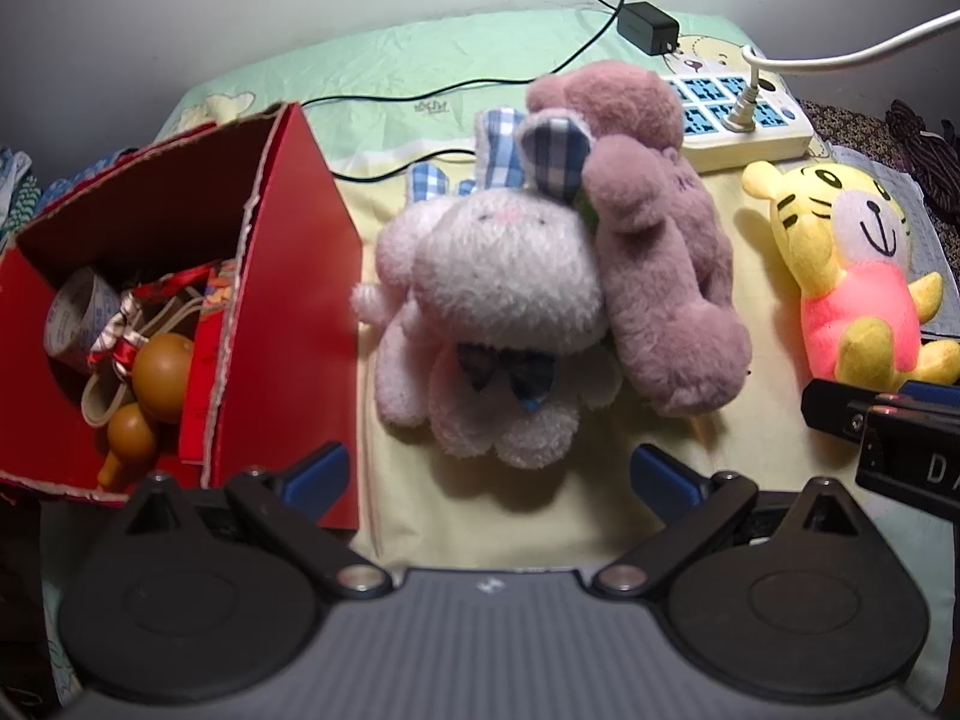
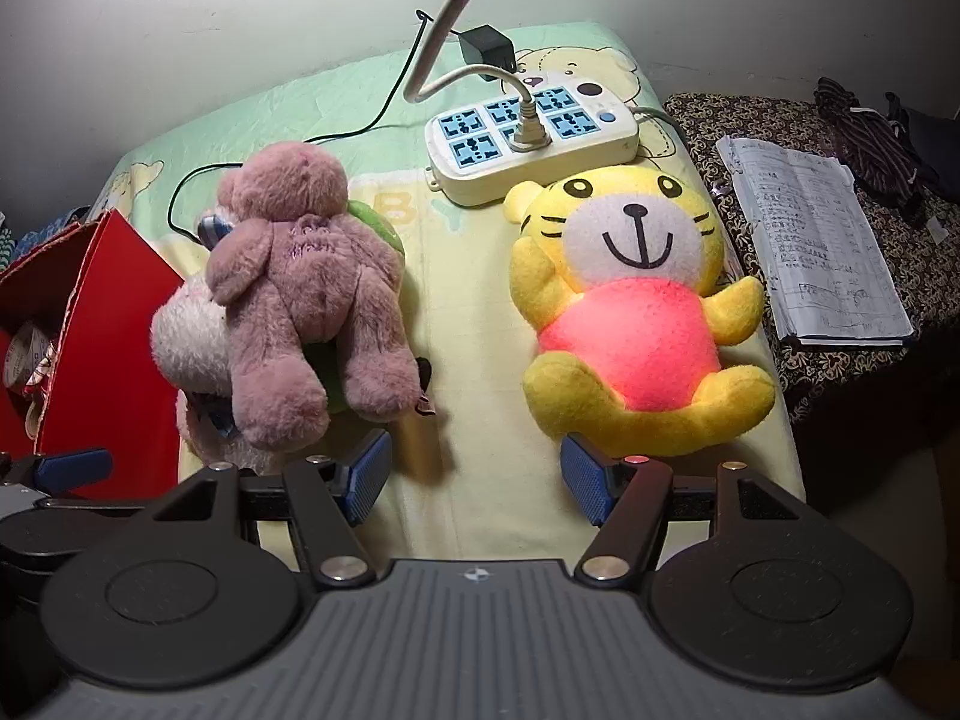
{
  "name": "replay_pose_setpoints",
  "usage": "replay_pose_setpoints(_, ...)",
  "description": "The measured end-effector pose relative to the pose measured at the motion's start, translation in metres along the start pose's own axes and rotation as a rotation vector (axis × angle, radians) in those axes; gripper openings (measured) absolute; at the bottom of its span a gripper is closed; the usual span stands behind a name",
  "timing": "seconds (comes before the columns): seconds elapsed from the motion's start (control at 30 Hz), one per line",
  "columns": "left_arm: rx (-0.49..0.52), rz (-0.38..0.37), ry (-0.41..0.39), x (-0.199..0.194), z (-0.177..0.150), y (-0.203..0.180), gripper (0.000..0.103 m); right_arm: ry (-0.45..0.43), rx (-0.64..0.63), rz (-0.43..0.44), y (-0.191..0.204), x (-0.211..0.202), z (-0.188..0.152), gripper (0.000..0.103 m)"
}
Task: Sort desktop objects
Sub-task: 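Move both tools toward the yellow tiger plush beside the pink bear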
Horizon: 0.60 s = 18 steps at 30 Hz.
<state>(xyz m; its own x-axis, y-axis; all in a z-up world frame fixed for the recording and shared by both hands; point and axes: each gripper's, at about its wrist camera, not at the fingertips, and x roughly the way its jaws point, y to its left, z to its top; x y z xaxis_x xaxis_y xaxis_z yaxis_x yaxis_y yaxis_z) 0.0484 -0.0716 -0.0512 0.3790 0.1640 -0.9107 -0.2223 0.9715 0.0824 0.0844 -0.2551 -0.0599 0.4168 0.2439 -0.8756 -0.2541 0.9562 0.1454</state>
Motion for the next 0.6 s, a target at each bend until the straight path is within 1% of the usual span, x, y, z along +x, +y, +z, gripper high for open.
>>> replay_pose_setpoints(0.27, -0.004, 0.018, -0.004, -0.0022, -0.0030, -0.0036, 0.100, 0.002, -0.008, -0.008, 0.0011, -0.0014, -0.0010, 0.066)
replay_pose_setpoints(0.6, -0.007, 0.033, -0.012, -0.0076, -0.0069, -0.0052, 0.100, -0.016, -0.006, 0.000, -0.0008, -0.0041, -0.0039, 0.066)
